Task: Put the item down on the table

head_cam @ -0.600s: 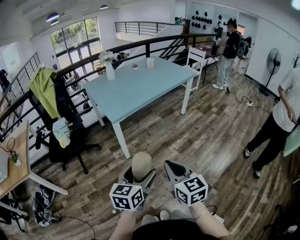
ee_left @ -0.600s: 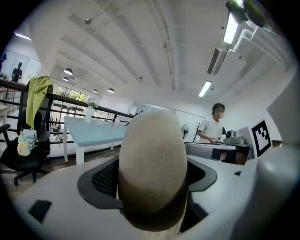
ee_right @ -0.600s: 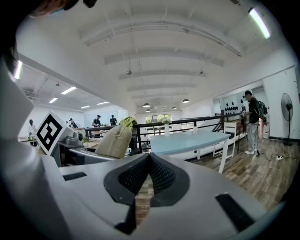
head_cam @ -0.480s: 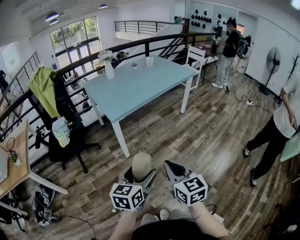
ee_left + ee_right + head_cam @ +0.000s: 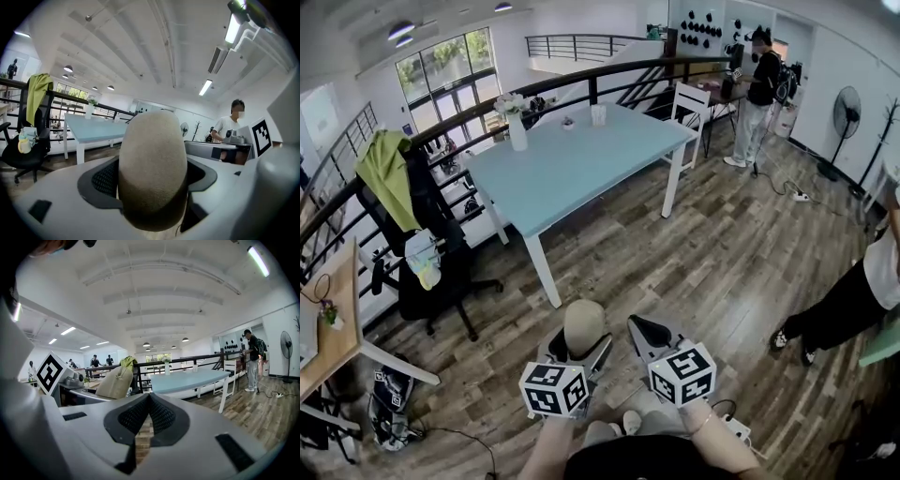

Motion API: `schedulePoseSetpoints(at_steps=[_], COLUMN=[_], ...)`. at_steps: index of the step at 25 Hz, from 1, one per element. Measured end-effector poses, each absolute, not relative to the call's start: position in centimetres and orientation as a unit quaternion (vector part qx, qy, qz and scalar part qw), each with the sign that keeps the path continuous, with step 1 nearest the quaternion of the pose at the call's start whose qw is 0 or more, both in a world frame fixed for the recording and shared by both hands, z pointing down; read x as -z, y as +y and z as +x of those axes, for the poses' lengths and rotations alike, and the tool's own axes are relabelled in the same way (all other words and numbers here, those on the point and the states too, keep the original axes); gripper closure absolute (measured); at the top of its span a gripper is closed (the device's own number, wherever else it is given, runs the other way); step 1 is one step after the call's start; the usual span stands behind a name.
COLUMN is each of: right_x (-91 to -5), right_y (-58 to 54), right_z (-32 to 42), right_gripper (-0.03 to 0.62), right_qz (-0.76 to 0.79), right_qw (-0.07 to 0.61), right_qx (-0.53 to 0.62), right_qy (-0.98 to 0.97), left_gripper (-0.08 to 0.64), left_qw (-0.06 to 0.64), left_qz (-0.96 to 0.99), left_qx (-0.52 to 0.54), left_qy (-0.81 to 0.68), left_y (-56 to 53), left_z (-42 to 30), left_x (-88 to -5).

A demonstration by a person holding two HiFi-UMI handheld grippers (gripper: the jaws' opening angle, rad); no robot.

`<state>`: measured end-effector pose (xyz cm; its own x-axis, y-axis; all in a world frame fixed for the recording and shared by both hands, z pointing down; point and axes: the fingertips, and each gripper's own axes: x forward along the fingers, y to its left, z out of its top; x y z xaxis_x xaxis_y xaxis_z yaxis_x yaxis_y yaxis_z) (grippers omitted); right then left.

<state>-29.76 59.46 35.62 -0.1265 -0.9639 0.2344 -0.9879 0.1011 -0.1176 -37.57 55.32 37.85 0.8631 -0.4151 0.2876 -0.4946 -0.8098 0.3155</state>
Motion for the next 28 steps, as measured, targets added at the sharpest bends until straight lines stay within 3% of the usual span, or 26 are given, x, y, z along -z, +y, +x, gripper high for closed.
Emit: schedulePoseSetpoints(at_steps=[5, 17, 28], right_x=[-35.3, -37.6, -38.4], right_y=[59.5, 58.2, 49.5], right_z=[-30.0, -31.1, -25.3], right_gripper=[0.592, 0.588, 0.588], right_qz=[0.665, 0.664, 0.649], right_qw=[0.019, 0.042, 0.040], right_qx=[-0.125, -0.143, -0.138], right_qy=[-0.736, -0.733, -0.747], left_gripper=[0.164, 0.164, 0.164], left_qw=[0.189, 0.198, 0.197], left_qz=[0.949, 0.952, 0.947], left_qx=[-0.103, -0.099, -0.094], left_qy=[-0.229, -0.212, -0.235], left_y=[55.4, 53.7, 45.7], left_z=[-38.0, -38.4, -33.1], left_x=[-37.7, -38.7, -39.6])
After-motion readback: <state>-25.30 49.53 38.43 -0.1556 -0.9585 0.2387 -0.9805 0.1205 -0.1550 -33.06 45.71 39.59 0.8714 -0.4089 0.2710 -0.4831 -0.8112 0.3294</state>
